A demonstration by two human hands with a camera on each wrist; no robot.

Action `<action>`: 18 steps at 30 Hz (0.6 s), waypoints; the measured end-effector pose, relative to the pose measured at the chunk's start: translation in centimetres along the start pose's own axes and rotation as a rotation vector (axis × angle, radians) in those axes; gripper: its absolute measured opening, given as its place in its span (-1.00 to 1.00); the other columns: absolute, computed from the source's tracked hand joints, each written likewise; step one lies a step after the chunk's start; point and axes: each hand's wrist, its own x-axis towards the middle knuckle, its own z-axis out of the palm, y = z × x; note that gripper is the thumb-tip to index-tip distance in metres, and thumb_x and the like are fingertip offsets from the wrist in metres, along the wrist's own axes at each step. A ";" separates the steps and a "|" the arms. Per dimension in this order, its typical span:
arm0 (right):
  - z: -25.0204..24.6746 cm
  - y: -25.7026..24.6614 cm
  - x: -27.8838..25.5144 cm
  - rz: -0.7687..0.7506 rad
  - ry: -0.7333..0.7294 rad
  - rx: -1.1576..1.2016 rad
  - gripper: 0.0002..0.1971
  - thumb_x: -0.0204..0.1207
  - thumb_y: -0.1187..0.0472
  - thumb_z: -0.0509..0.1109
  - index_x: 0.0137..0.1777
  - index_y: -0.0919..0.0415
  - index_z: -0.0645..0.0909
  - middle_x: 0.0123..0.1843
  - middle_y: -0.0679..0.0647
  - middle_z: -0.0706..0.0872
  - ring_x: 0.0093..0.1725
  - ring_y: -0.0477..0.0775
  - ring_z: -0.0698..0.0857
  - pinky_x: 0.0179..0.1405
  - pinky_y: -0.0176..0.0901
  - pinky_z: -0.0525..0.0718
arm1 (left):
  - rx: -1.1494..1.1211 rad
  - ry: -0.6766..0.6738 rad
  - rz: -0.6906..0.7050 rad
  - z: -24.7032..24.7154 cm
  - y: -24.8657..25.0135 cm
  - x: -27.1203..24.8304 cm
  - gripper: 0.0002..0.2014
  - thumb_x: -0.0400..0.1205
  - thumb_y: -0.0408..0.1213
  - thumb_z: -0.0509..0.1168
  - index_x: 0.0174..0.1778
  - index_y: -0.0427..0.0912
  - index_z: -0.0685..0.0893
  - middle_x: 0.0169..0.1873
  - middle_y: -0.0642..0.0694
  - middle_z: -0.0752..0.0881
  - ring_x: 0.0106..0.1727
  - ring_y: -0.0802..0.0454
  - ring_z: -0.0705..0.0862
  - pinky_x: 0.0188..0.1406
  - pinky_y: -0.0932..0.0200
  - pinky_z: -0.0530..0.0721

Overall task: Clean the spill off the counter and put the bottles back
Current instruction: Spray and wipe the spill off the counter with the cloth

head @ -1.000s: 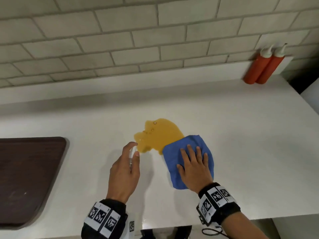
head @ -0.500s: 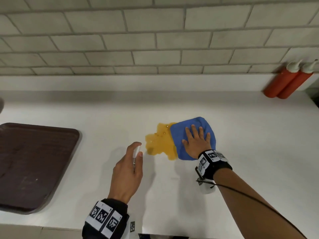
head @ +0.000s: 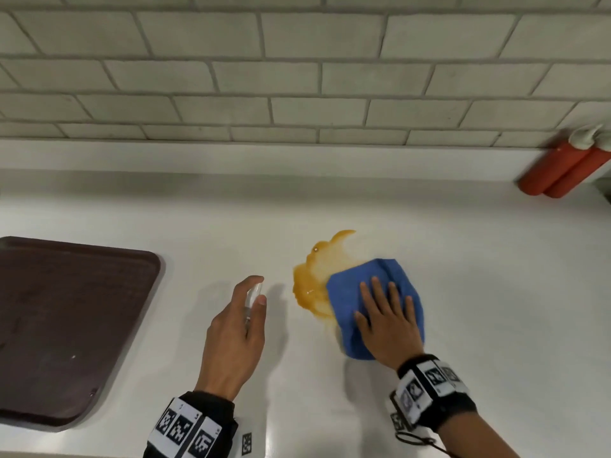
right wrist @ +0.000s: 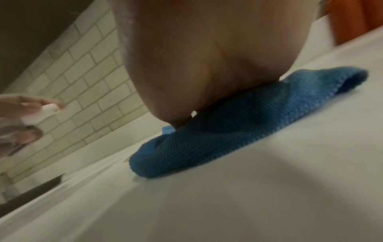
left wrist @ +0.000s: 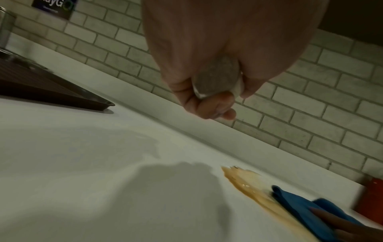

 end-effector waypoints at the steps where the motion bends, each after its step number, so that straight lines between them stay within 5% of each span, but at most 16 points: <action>1: -0.6 0.8 -0.2 0.032 -0.004 0.009 -0.19 0.60 -0.29 -0.44 0.68 0.08 0.22 0.71 0.12 0.23 0.63 0.36 0.29 0.50 0.45 0.28 | -0.002 -0.005 0.002 -0.2 -0.2 0.1 -0.71 0.78 -0.03 0.09 0.42 0.28 0.45 -0.49 -0.13 0.65 -0.45 0.01 0.64 -0.33 0.11 0.63; 4: -1.8 2.6 1.3 0.102 -0.017 0.043 -0.31 0.64 -0.26 -0.29 0.72 0.01 -0.20 0.76 0.05 -0.20 0.72 0.27 -0.12 0.64 0.38 -0.06 | -0.011 -0.020 0.002 -0.5 -0.6 0.5 -0.71 0.78 -0.04 0.10 0.41 0.28 0.46 -0.52 -0.18 0.60 -0.50 -0.03 0.56 -0.42 0.16 0.54; 11: -6.0 -1.4 10.6 0.154 -0.036 0.067 -0.36 0.72 -0.15 -0.15 0.71 0.01 -0.26 0.75 0.04 -0.29 0.70 0.32 -0.24 0.61 0.46 -0.18 | -0.017 -0.062 -0.018 -1.7 -1.4 0.9 -0.70 0.78 -0.03 0.10 0.42 0.32 0.47 -0.53 -0.03 0.55 -0.52 0.06 0.53 -0.41 0.19 0.51; 18: -4.8 -10.8 10.7 -0.125 -0.058 -0.022 -0.36 0.73 -0.14 -0.18 0.72 0.06 -0.26 0.74 0.09 -0.33 0.69 0.34 -0.30 0.62 0.40 -0.30 | -0.026 -0.055 -0.055 -3.1 -2.8 1.4 -0.70 0.77 -0.01 0.12 0.42 0.38 0.45 -0.34 -0.09 0.77 -0.26 0.00 0.76 -0.13 0.00 0.74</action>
